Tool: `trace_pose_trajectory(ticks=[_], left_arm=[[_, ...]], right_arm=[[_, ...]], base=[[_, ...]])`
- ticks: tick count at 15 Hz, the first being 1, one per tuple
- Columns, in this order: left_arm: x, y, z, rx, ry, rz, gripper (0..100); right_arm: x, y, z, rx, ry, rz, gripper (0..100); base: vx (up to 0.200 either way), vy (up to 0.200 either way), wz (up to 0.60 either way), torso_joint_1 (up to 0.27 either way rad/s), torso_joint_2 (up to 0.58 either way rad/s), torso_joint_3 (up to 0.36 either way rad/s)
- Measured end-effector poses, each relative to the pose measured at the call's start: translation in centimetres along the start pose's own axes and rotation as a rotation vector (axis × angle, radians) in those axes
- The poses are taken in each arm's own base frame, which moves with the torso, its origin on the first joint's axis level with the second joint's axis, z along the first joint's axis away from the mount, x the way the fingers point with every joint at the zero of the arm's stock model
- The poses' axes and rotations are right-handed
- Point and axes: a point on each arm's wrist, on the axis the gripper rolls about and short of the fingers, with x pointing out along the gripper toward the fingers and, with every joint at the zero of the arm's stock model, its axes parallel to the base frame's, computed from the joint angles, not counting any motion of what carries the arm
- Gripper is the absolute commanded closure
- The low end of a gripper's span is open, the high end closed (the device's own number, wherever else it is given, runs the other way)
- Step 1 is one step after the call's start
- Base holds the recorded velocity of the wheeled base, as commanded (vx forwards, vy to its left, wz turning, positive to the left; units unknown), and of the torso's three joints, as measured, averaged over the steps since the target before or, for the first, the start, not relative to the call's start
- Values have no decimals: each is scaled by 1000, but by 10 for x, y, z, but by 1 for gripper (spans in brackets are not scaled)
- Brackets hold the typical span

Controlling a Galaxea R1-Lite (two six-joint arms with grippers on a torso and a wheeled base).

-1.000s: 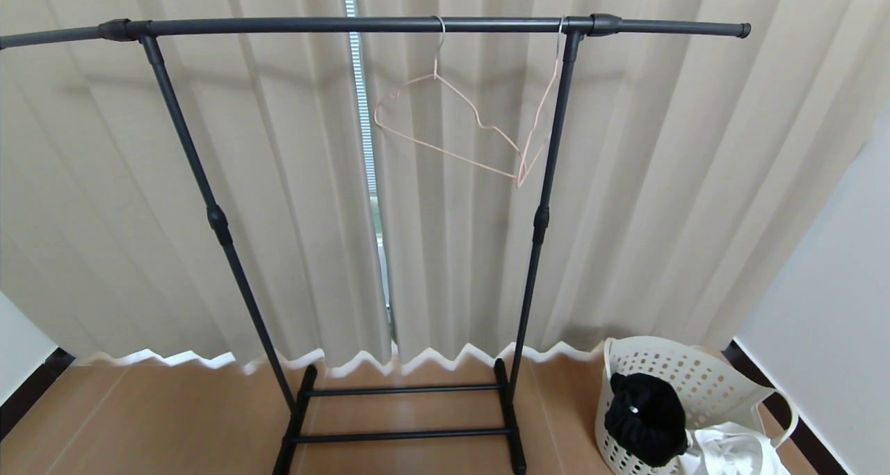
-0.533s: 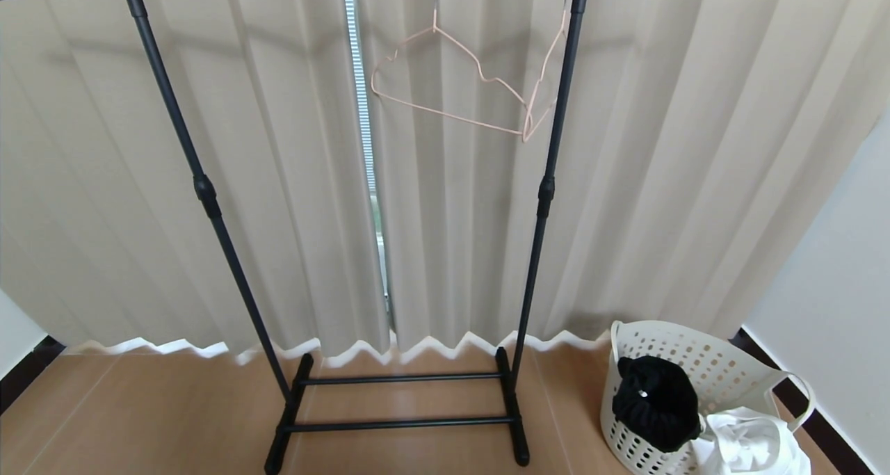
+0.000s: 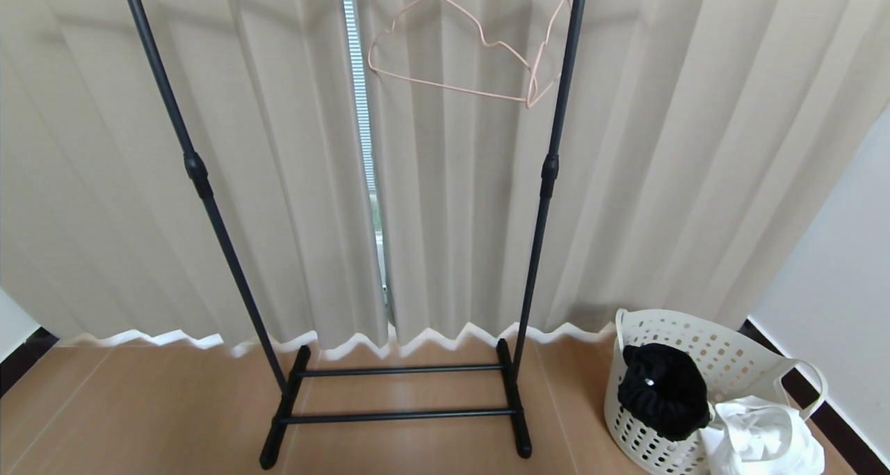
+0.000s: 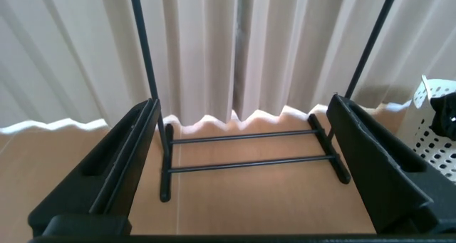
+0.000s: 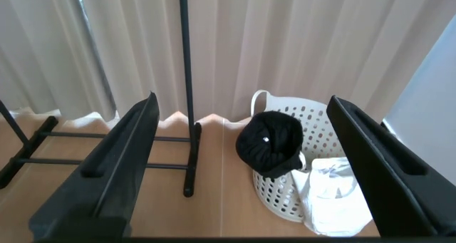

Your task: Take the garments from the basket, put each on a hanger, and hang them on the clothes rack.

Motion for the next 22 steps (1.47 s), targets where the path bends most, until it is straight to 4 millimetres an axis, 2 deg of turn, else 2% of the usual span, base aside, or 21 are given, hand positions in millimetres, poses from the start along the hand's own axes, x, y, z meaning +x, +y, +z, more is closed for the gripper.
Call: trace_pose_trajectory(ticks=[9, 13, 22], left_arm=[[0, 0, 0, 0, 0, 0, 0], [0, 0, 0, 0, 1, 0, 0], [0, 0, 0, 0, 0, 0, 0]], right_arm=[[0, 0, 0, 3, 0, 0, 0], [0, 0, 0, 3, 0, -1, 0], [0, 0, 0, 3, 0, 0, 0]], base=[[0, 0, -600, 1, 7, 7], [0, 0, 0, 0, 0, 0], [0, -200, 0, 2, 4, 4]])
